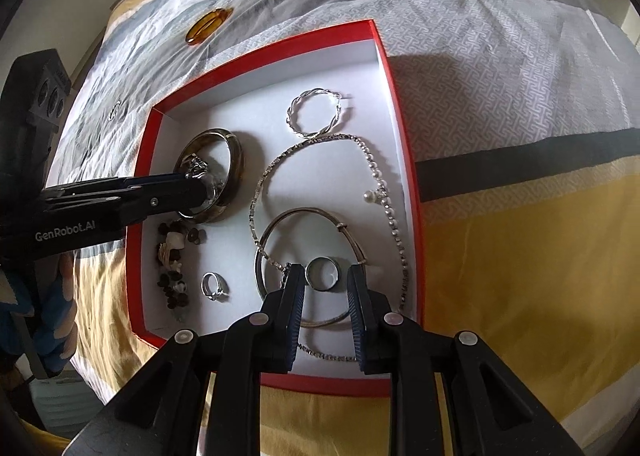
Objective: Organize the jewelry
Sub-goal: 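Lower the watch and ring into the box and open both tools, then withdraw both tools from the box toward the twisted hoop and amber bangle, then grasp the twisted silver hoop with the left tool while the right tool grasps the amber bangle, then carry the hoop and amber bangle over the white box with both tools, then lower the hoop and amber bangle into the box and open both tools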
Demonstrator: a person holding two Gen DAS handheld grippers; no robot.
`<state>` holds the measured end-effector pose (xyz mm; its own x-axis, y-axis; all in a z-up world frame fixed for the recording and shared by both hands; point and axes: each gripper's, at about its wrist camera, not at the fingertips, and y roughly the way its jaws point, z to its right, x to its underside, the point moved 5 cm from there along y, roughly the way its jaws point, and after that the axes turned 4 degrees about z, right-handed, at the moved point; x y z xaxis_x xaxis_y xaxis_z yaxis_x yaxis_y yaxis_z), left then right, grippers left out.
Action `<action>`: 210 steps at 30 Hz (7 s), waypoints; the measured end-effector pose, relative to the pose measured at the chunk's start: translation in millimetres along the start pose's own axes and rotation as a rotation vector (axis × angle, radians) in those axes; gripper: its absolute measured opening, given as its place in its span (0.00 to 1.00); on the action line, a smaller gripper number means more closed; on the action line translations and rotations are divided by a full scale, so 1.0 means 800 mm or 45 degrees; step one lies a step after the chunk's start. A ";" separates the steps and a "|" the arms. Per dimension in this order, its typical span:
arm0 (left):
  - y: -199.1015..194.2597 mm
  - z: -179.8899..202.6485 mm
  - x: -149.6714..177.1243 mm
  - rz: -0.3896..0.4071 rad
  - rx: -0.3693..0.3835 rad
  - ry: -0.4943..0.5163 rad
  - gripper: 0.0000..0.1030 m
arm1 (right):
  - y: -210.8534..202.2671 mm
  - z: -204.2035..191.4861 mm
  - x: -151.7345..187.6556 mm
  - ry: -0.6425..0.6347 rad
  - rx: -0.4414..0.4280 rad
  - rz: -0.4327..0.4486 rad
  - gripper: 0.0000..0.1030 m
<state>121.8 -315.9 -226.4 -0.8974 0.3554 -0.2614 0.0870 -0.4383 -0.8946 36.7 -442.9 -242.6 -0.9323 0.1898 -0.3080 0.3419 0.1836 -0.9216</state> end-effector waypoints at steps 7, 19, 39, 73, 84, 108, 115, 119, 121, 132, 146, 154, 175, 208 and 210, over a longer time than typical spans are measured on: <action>-0.031 -0.005 0.012 0.019 0.033 0.012 0.35 | -0.017 0.003 0.006 0.034 0.033 0.024 0.22; -0.121 -0.020 0.027 0.122 -0.039 0.022 0.40 | -0.069 -0.029 0.009 0.054 0.082 0.096 0.26; -0.232 -0.128 0.114 0.241 -0.272 -0.108 0.47 | -0.093 -0.141 0.022 -0.050 0.129 0.076 0.34; -0.224 -0.298 0.133 0.195 -0.355 -0.476 0.61 | 0.005 -0.275 -0.043 -0.312 -0.006 -0.046 0.44; -0.192 -0.368 0.055 0.268 -0.353 -0.619 0.62 | 0.056 -0.280 -0.138 -0.388 -0.051 -0.021 0.45; -0.103 -0.428 -0.083 0.312 -0.455 -0.548 0.62 | 0.177 -0.283 -0.337 -0.436 -0.069 0.060 0.38; -0.087 -0.425 -0.103 0.324 -0.488 -0.509 0.60 | 0.210 -0.275 -0.341 -0.367 -0.054 0.014 0.20; -0.087 -0.412 -0.105 0.322 -0.505 -0.454 0.37 | 0.208 -0.281 -0.335 -0.351 -0.095 0.008 0.11; -0.088 -0.408 -0.105 0.323 -0.500 -0.447 0.35 | 0.204 -0.287 -0.329 -0.350 -0.131 0.010 0.10; -0.127 -0.390 -0.056 0.333 -0.477 -0.451 0.35 | 0.144 -0.324 -0.270 -0.314 -0.292 0.045 0.08; -0.200 -0.316 0.025 0.346 -0.442 -0.340 0.35 | 0.038 -0.349 -0.161 -0.243 -0.434 0.115 0.08; -0.187 -0.200 0.012 0.322 -0.302 -0.169 0.35 | -0.033 -0.258 -0.107 -0.169 -0.332 0.173 0.08; -0.026 0.028 0.032 0.048 -0.110 0.118 0.35 | 0.015 -0.046 -0.076 -0.160 -0.116 -0.014 0.08; -0.049 0.042 0.033 0.042 -0.193 0.104 0.41 | -0.028 -0.003 -0.060 -0.100 -0.114 0.027 0.29; -0.064 0.042 0.035 0.083 -0.191 0.103 0.41 | -0.041 -0.006 -0.050 -0.074 -0.087 0.045 0.29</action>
<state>77.5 -311.1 -175.6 -0.8506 0.3982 -0.3435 0.2128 -0.3367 -0.9172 63.2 -452.1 -199.0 -0.9241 0.1416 -0.3549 0.3800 0.2436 -0.8923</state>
